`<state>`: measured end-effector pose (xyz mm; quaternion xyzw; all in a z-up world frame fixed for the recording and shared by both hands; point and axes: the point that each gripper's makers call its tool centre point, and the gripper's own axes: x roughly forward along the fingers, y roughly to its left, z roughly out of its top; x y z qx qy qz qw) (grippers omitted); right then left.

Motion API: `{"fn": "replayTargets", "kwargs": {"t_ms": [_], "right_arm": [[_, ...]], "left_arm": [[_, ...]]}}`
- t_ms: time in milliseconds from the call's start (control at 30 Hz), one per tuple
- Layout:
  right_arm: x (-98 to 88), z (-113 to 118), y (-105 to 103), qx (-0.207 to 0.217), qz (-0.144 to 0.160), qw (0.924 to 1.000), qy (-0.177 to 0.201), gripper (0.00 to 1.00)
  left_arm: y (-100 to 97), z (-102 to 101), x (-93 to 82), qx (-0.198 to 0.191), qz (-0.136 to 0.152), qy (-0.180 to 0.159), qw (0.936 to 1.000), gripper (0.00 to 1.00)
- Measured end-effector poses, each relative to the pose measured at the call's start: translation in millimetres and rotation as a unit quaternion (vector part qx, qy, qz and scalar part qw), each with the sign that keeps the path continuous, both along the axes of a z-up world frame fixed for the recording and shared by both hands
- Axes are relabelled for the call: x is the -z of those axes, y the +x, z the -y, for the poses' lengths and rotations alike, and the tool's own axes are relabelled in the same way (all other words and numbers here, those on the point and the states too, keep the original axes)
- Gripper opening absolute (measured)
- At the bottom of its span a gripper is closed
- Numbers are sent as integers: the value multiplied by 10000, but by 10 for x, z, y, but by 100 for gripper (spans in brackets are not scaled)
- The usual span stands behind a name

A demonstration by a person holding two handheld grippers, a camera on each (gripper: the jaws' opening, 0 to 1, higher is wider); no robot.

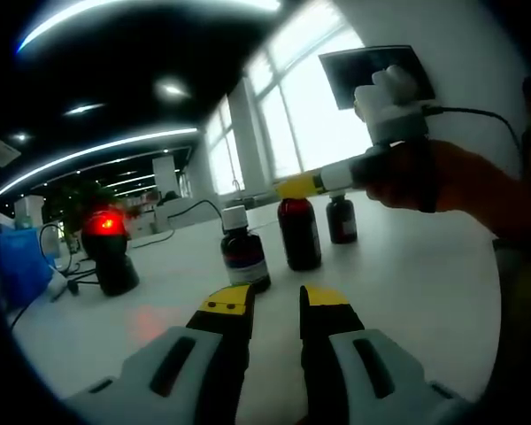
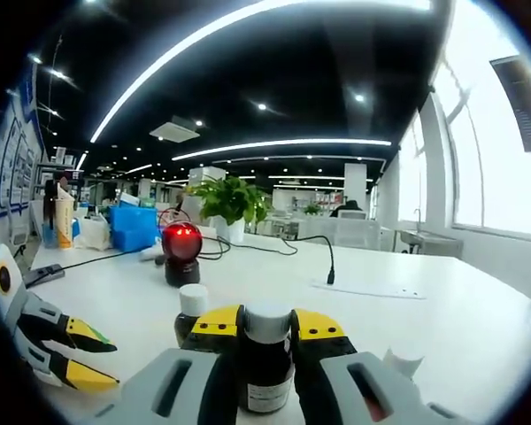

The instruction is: Rotate the medicine bottle to make it face forward pick up the medicine bottle inspect the drug traceability code place the medicine on the table

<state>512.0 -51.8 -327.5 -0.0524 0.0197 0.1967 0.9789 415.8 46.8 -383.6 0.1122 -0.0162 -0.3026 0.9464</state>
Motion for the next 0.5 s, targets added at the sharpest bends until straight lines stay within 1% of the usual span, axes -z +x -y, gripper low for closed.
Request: {"fn": "replayTargets", "kwargs": {"t_ms": [167,500], "right_arm": [[0,4,2,-2,-19,10000,-7,17],[15,-1,-9,-136,-11,9996,-261,19]], "left_arm": [[4,-3,1,-10,-4,2,10000,13],[0,-6,-1,-8,-17,-20,10000,14]]}}
